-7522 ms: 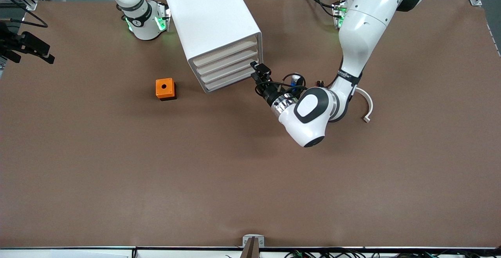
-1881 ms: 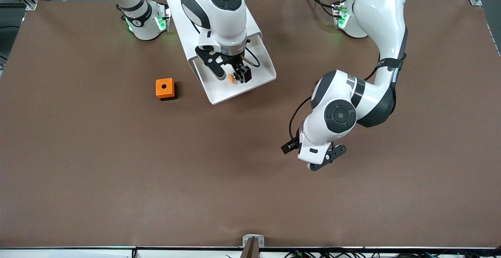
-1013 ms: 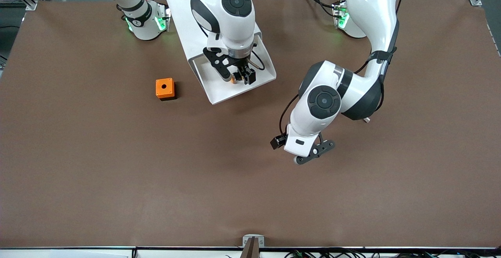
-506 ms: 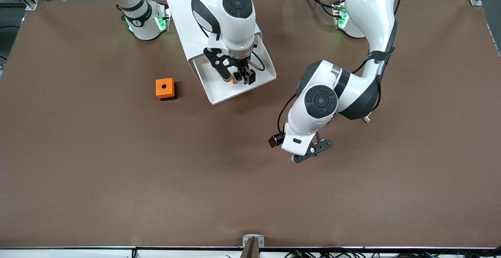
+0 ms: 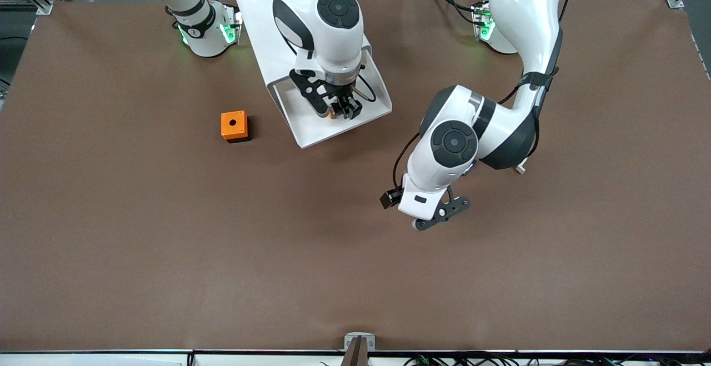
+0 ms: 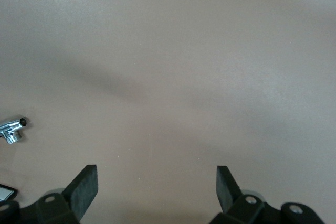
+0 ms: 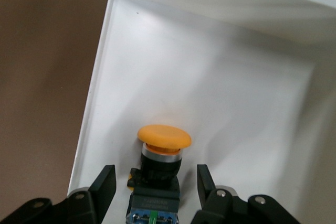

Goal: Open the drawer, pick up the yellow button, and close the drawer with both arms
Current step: 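Close the right gripper on the yellow button in the drawer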

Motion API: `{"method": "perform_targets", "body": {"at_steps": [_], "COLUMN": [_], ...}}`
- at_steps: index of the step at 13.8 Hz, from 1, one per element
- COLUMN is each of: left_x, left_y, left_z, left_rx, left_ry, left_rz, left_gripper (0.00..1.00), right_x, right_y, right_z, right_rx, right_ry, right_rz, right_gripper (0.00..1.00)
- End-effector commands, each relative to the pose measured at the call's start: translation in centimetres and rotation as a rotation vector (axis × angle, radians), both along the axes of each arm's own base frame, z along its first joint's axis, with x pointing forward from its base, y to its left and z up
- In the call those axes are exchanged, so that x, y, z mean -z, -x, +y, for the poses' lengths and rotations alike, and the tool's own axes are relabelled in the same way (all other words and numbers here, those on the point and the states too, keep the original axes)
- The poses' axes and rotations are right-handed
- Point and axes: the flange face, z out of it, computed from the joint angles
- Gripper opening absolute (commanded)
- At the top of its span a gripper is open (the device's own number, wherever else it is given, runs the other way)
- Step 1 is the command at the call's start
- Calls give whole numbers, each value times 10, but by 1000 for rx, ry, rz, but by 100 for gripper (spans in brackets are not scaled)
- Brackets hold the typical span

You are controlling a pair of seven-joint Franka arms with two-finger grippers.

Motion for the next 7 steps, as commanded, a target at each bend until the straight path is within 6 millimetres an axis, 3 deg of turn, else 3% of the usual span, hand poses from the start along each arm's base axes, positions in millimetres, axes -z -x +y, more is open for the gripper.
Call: {"method": "perform_targets", "body": {"at_steps": [1, 4, 7], "left_x": [-2, -2, 1], "left_y": [3, 3, 4], "left_z": [0, -1, -1], "left_rx": [0, 4, 5], "left_ry": [-16, -15, -17], "left_rz": [-17, -17, -13], "left_gripper": [99, 99, 99], "right_x": [3, 2, -8], "right_y": [3, 2, -9], "right_z": [11, 13, 8], "right_rx": [4, -4, 2], "right_ry": [1, -15, -29], "right_rz": [0, -9, -17], "right_gripper": [50, 5, 0]}}
